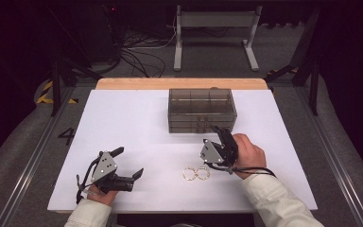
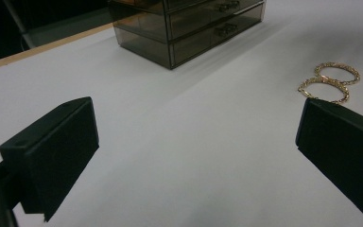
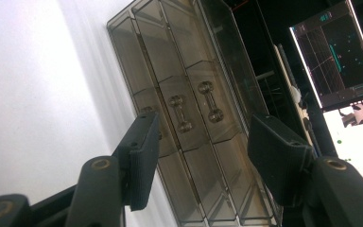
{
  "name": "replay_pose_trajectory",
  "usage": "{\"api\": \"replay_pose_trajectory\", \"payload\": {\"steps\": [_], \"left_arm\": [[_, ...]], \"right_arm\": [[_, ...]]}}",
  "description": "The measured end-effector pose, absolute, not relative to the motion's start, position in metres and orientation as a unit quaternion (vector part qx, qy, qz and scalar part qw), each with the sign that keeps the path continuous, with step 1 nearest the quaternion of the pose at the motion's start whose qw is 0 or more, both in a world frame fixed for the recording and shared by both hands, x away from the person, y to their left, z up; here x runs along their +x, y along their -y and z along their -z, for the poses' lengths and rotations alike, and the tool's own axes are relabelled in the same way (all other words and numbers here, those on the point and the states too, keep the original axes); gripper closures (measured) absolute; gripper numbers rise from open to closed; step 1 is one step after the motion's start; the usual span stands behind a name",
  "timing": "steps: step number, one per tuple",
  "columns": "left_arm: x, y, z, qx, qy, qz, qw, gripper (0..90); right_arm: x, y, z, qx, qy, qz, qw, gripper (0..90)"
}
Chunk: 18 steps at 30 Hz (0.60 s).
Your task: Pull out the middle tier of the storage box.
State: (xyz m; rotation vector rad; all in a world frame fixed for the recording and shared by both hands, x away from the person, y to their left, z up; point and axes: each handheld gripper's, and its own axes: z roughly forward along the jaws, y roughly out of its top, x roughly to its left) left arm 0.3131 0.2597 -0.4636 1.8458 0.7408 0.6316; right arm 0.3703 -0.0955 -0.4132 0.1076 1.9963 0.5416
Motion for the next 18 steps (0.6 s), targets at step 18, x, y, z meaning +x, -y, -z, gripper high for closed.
{"api": "replay_pose_trajectory", "payload": {"steps": [18], "left_arm": [[0.313, -0.26, 0.464, 0.765, -0.306, -0.259, 0.504, 0.8]], "right_arm": [[0.381, 0.078, 0.441, 0.01, -0.797, -0.138, 0.587, 53.5]]}}
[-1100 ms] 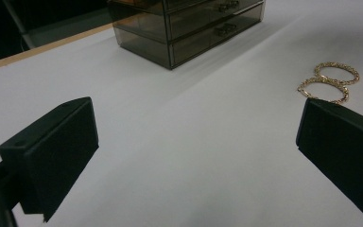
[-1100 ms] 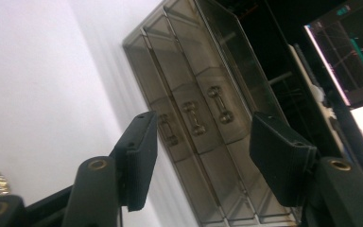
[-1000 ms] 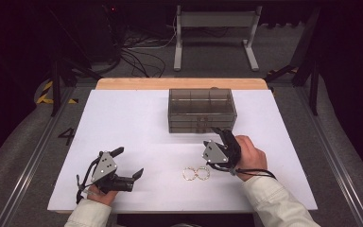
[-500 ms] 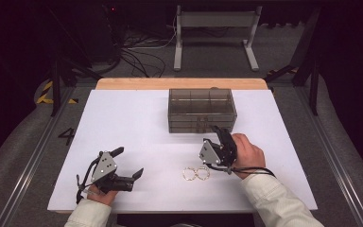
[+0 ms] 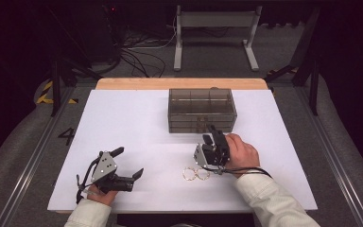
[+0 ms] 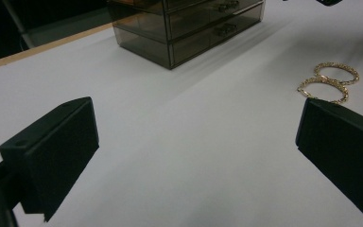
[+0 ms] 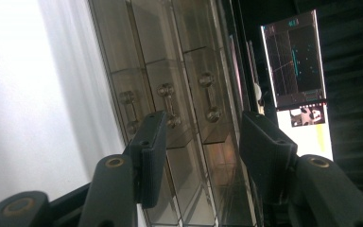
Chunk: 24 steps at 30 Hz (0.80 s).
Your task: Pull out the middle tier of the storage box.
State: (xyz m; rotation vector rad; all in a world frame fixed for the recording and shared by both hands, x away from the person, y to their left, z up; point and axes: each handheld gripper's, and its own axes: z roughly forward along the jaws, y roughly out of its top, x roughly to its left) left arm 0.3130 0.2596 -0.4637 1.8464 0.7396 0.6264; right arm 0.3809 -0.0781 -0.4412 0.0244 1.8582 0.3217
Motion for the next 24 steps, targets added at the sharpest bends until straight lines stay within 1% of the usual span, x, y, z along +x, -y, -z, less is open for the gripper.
{"api": "replay_pose_trajectory", "payload": {"steps": [1, 7, 13, 20, 24], "left_arm": [[0.313, -0.26, 0.464, 0.765, -0.306, -0.259, 0.504, 0.8], [0.313, -0.259, 0.464, 0.765, -0.308, -0.258, 0.504, 0.7], [0.313, -0.26, 0.464, 0.765, -0.308, -0.258, 0.504, 0.8], [0.313, -0.26, 0.464, 0.765, -0.307, -0.258, 0.504, 0.8], [0.313, -0.259, 0.464, 0.765, -0.307, -0.259, 0.504, 0.7]], "right_arm": [[0.383, 0.077, 0.443, 0.011, -0.796, -0.129, 0.591, 55.4], [0.389, 0.075, 0.451, 0.003, -0.79, -0.103, 0.605, 56.8], [0.393, 0.073, 0.457, -0.009, -0.783, -0.082, 0.617, 60.0], [0.395, 0.067, 0.465, -0.001, -0.783, -0.069, 0.618, 61.9], [0.397, 0.066, 0.467, -0.016, -0.779, -0.059, 0.624, 62.9]]}}
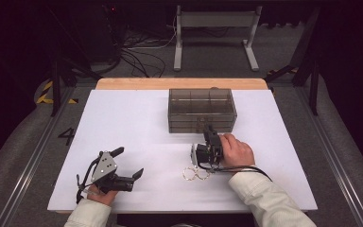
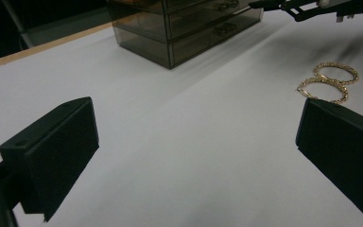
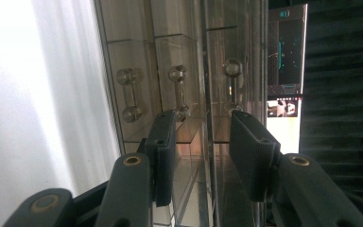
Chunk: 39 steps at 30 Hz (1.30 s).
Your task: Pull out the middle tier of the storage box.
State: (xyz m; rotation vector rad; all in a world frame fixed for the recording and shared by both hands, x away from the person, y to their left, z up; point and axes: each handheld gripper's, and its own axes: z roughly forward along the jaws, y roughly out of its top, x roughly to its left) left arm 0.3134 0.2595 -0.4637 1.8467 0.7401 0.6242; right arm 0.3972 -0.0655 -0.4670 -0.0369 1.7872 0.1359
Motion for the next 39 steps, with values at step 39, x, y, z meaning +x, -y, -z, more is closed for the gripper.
{"api": "replay_pose_trajectory", "payload": {"steps": [39], "left_arm": [[0.313, -0.26, 0.464, 0.765, -0.307, -0.256, 0.505, 0.7]], "right_arm": [[0.42, 0.054, 0.493, -0.025, -0.762, -0.002, 0.647, 80.1]]}}
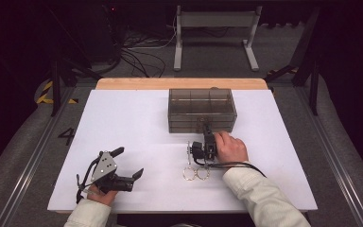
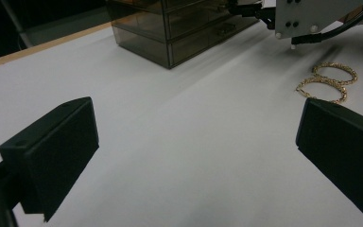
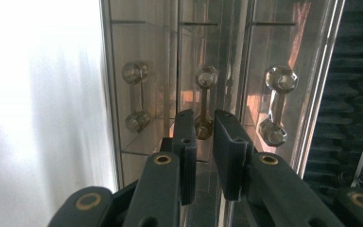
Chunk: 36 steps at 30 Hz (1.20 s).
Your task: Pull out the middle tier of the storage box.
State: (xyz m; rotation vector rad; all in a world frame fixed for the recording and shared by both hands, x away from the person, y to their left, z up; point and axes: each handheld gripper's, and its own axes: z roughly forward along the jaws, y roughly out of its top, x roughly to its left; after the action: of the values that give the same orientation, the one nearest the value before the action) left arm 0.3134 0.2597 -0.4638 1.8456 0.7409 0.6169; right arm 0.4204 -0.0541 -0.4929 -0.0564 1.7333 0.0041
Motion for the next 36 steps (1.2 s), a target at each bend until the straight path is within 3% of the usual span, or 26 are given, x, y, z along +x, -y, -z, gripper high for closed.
{"api": "replay_pose_trajectory", "payload": {"steps": [29, 32, 36], "left_arm": [[0.313, -0.26, 0.464, 0.766, -0.305, -0.257, 0.505, 0.7], [0.313, -0.26, 0.464, 0.766, -0.305, -0.257, 0.504, 0.7], [0.313, -0.259, 0.464, 0.766, -0.305, -0.257, 0.504, 0.7]], "right_arm": [[0.402, 0.057, 0.48, -0.014, -0.782, -0.019, 0.623, 80.3], [0.397, 0.057, 0.477, 0.0, -0.798, -0.026, 0.602, 71.2], [0.394, 0.057, 0.471, -0.003, -0.799, -0.042, 0.6, 65.6]]}}
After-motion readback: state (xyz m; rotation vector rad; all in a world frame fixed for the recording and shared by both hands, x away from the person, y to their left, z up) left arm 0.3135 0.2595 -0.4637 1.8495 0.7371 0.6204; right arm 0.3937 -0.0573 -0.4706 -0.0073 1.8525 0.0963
